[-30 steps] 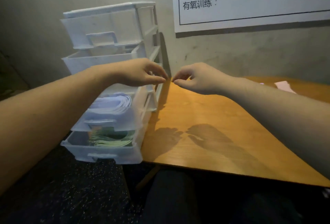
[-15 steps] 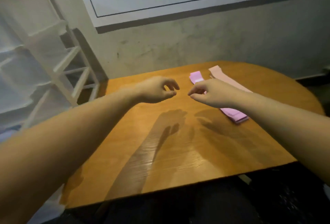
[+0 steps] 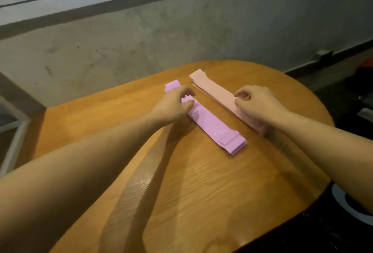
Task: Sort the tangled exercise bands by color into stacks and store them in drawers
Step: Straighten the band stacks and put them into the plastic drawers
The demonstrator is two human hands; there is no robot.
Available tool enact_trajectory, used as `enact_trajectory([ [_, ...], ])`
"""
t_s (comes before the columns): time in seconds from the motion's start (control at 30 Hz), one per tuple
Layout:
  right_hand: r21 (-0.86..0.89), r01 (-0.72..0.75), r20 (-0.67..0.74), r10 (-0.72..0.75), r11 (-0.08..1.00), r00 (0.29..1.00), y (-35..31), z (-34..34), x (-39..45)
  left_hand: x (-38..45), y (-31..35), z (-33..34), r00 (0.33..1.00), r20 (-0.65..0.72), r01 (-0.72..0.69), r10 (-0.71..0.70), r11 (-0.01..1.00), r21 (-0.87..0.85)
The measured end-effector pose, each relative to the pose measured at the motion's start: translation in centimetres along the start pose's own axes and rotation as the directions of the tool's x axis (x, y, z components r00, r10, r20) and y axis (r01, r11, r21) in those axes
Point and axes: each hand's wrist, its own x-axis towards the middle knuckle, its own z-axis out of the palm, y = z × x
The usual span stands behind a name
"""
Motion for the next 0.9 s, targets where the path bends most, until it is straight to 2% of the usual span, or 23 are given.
enact_trajectory([
  [0.1,-0.056,-0.044,0.005,0.045,0.997,0.999,2.2,0.8,0.0,4.0,0.8,1.5,0.998,-0.066,0.005,-0.005,1.0,-0.001],
  [0.23,-0.006,-0.062,-0.012,0.062,0.998,0.998,3.7,1.6,-0.8,8.6,1.0,2.8,0.99,-0.095,0.108,-0.108,0.994,-0.008],
  [0.47,0.061,-0.028,-0.059,0.031,0.998,0.998,4.7,2.4,-1.1,13.3,0.8,2.7,0.948,0.081,0.308,-0.308,0.951,0.015],
  [0.7,0.073,-0.012,-0.102,0.019,0.997,0.995,5.0,2.8,-0.9,15.4,0.3,1.9,0.935,0.178,0.305,-0.307,0.952,0.04],
  [0.9,0.073,0.0,-0.111,0.008,0.997,0.994,5.0,2.9,-0.9,16.3,0.8,2.0,0.901,0.25,0.365,-0.354,0.931,0.003],
])
